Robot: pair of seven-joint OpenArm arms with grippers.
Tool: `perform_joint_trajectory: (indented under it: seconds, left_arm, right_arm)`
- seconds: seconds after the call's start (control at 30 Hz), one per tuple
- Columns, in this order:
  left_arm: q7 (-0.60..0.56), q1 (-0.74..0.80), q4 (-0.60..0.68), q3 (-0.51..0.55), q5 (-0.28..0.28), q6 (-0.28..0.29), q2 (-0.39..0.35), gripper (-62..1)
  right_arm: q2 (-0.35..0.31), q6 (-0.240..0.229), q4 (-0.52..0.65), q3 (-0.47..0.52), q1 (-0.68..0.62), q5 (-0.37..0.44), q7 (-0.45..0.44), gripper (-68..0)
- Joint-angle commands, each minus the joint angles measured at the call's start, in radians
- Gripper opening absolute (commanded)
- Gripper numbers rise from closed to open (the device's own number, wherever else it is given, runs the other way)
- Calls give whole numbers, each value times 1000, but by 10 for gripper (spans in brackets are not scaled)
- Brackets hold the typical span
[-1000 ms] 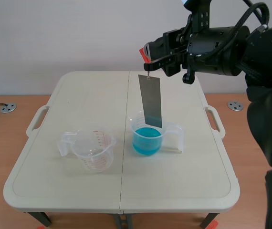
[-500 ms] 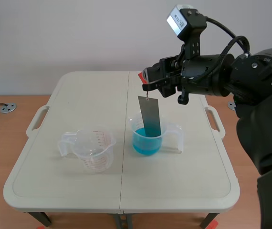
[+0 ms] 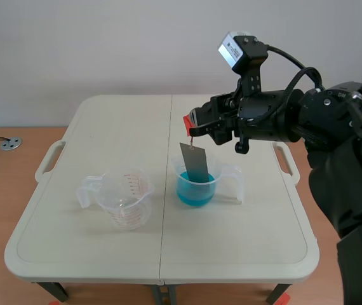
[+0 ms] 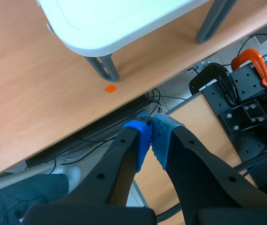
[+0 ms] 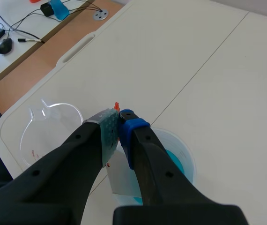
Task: Hold the metal plate by the orange handle, dip it into the blue solution, take it out and point at it, then put the plate back in the beaker on the left.
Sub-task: 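Lower the plate into the blue solution, then hold the plate still in the solution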
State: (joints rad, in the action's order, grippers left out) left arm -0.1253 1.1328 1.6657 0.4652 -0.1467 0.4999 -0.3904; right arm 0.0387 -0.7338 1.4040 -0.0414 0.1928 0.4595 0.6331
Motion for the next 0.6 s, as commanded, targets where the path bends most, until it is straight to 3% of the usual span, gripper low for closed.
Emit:
perform_joint_trajectory:
  seconds: [0.0, 0.57]
  left_arm:
    - [-13, 0, 3, 1, -6, 2, 2, -594]
    - [-6, 0, 3, 1, -6, 2, 2, -594]
  right_arm:
    - [0, -12, -5, -5, 14, -1, -11, -661]
    - [0, -12, -10, -5, 15, -5, -11, -661]
